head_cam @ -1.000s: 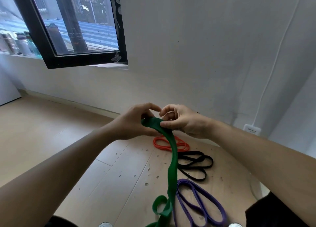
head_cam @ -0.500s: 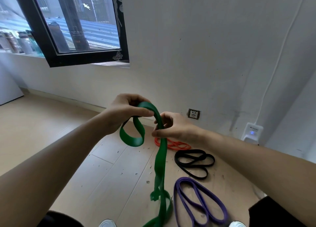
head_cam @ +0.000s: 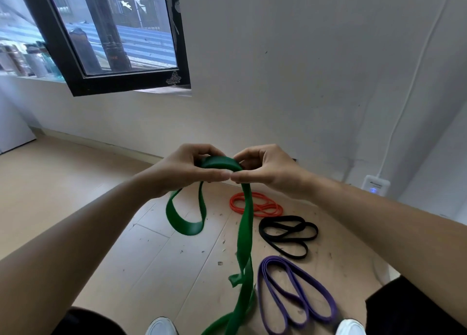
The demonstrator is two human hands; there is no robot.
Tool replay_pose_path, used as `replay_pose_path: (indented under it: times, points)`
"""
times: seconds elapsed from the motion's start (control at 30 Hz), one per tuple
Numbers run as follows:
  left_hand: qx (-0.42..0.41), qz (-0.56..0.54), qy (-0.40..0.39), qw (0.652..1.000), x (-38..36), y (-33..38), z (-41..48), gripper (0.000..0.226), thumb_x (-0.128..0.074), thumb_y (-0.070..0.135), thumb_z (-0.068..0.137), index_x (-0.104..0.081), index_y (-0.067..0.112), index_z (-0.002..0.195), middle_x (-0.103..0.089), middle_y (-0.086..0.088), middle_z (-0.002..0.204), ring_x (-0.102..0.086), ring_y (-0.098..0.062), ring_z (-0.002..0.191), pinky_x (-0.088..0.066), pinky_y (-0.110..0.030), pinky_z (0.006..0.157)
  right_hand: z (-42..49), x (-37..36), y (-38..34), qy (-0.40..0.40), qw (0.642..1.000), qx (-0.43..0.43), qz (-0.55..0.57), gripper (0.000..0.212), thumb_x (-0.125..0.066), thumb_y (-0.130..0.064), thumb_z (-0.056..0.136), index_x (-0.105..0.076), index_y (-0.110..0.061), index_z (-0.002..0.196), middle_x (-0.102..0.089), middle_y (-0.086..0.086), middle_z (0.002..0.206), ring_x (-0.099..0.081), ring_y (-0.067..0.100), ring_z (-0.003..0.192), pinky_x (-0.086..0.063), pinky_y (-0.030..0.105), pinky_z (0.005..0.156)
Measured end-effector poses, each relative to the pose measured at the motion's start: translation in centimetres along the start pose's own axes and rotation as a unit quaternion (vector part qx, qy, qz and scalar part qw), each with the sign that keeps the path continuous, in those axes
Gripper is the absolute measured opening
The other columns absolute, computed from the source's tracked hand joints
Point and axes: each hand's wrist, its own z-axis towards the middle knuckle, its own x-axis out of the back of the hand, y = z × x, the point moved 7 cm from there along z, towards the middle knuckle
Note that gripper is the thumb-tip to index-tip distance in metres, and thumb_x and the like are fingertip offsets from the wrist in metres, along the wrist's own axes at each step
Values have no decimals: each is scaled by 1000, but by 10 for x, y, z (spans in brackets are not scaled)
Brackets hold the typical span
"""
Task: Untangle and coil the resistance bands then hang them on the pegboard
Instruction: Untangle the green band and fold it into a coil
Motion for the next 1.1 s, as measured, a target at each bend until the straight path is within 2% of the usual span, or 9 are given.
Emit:
replay_pose_path:
  times: [0.1,0.2,0.33,0.5,0.63,0.73,0.83,0.93,1.1]
  points:
    - [-9,34,34,999,-4,10,5,47,-80,40,70,-71,11,107,-72,-9,91,-69,-21,81,-57,-31,77,0,-1,-3,3,1000,3,12,48,-83,-8,80,-60,-3,123,-77,16,100,-75,32,95,-60,44,90]
    - [-37,-11,73,997,-2,22,7,41,-78,34,71,-72,9,103,-71,-6,88,-67,-14,78,-56,-28,75,0,-4,-3,0,1000,9,23,52,-82,-1,80,-57,-2,126,-75,19,105,-74,31,99,-61,41,90]
    - [-79,-110,167,977,14,38,7,32,-77,28,70,-72,15,99,-71,4,82,-65,-6,72,-55,-22,73,0,-11,12,16,1000,-14,10,39,-78,-6,84,-62,-7,120,-73,11,107,-73,22,98,-60,30,86]
    - [-88,-163,246,951,42,35,2,32,-78,33,71,-74,20,99,-74,6,88,-67,-12,83,-56,-27,82,6,-15,31,61,997,-38,17,31,-76,-2,84,-67,-7,113,-72,10,102,-71,17,91,-58,20,76]
    - [-74,-157,259,950,60,22,-3,30,-77,33,73,-74,21,100,-73,9,85,-65,-9,79,-56,-26,79,15,-7,26,86,994,-26,57,22,-73,3,85,-71,-5,106,-74,6,93,-72,18,87,-59,28,82]
    - [-40,-143,234,961,72,0,-9,35,-78,35,72,-73,18,103,-71,12,76,-64,-5,72,-55,-27,77,18,9,15,105,987,-30,119,16,-64,4,91,-67,-2,106,-68,12,91,-68,25,86,-57,40,88]
    - [1,-105,153,983,66,-20,-10,61,-90,58,55,-76,19,100,-73,3,84,-67,-8,75,-56,-25,75,20,17,7,98,982,-35,159,21,-60,5,93,-64,0,112,-63,10,89,-64,21,81,-57,45,91]
    - [16,-23,83,996,51,-26,-8,77,-86,72,47,-77,18,101,-75,0,91,-67,-7,80,-54,-26,76,19,15,3,53,982,-38,179,23,-58,9,91,-65,-1,111,-61,7,86,-63,20,79,-56,50,94]
    - [2,-9,21,1000,23,-10,1,81,-86,70,52,-74,9,105,-70,4,83,-64,-11,76,-55,-24,69,14,-3,3,-16,988,-44,150,34,-62,11,89,-59,2,123,-66,9,89,-68,24,85,-58,36,81]
